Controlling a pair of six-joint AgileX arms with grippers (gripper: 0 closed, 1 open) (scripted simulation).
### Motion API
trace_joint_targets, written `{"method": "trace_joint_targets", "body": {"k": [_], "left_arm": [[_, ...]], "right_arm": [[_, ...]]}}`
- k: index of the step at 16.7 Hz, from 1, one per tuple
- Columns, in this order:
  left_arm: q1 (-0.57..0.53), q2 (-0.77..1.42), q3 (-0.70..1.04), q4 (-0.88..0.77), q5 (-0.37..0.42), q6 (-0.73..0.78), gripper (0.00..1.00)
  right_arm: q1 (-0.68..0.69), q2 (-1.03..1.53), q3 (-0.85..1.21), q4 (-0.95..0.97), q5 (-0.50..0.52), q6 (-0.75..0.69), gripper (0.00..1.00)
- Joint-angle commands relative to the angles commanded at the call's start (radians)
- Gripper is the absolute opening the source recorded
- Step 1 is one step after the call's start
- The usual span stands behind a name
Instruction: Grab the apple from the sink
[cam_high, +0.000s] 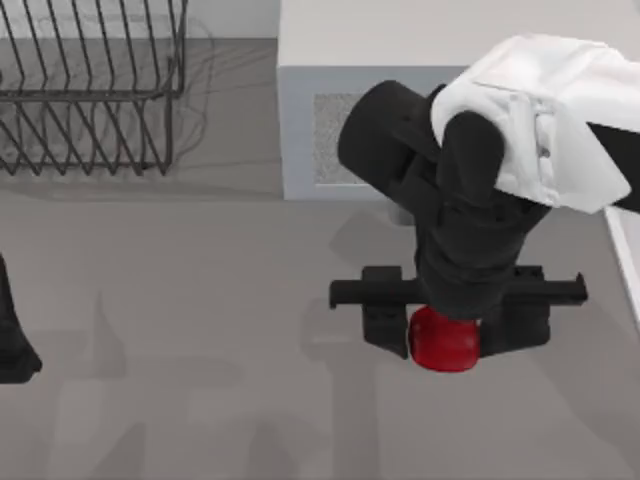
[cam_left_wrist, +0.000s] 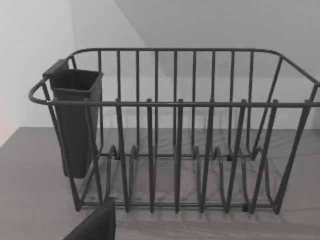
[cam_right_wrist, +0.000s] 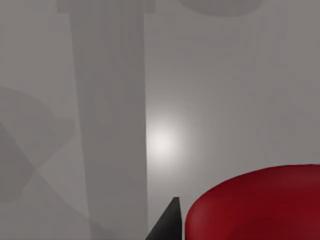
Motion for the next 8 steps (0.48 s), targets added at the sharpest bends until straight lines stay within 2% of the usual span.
{"method": "trace_joint_targets", "body": {"k": [4, 8], "left_arm": [[0.000, 0.000, 0.000, 0.000, 0.000, 0.000, 1.00], [0.000, 0.000, 0.000, 0.000, 0.000, 0.000, 1.00]], "right_arm": [[0.003, 0.031, -0.162, 0.206, 0.000, 0.002, 0.00], [0.004, 0.041, -0.217, 0.262, 0.000, 0.003, 0.00]]}}
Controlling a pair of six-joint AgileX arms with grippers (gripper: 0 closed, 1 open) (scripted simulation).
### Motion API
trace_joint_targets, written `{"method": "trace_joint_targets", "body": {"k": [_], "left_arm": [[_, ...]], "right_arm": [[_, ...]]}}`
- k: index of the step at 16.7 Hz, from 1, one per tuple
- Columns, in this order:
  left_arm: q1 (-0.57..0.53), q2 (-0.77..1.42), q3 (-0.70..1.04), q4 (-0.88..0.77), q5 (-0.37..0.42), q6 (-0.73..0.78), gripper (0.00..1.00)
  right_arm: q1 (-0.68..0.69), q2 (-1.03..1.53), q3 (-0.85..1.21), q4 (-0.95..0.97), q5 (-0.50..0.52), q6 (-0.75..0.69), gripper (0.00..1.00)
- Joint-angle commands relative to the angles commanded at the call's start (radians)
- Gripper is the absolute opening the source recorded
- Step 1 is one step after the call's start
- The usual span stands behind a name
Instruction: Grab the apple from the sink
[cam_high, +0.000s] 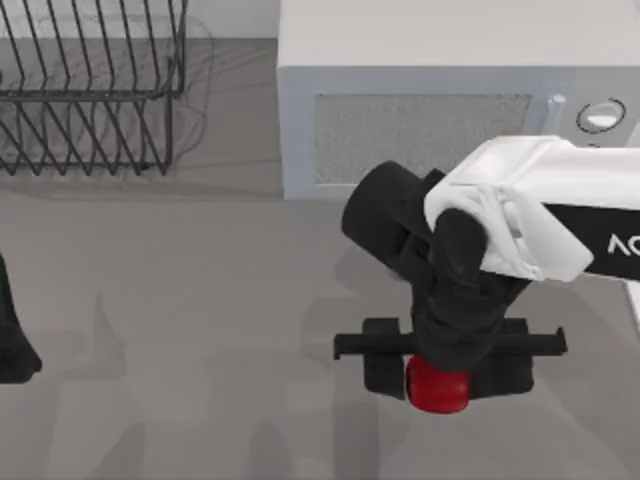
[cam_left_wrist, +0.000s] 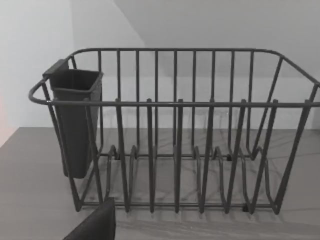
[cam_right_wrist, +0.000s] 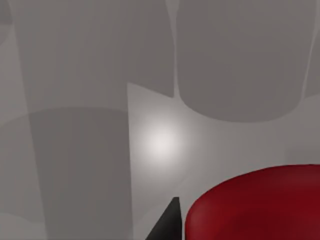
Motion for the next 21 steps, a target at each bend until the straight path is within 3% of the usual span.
{"method": "trace_joint_targets", "body": {"k": [2, 15, 21], "left_arm": [[0.000, 0.000, 0.000, 0.000, 0.000, 0.000, 1.00], [0.000, 0.000, 0.000, 0.000, 0.000, 0.000, 1.00], [0.000, 0.000, 0.000, 0.000, 0.000, 0.000, 1.00]], "right_arm": [[0.000, 0.000, 0.000, 0.000, 0.000, 0.000, 0.00], [0.000, 0.000, 0.000, 0.000, 0.000, 0.000, 0.98], [0.000, 0.000, 0.000, 0.000, 0.000, 0.000, 1.00]]}}
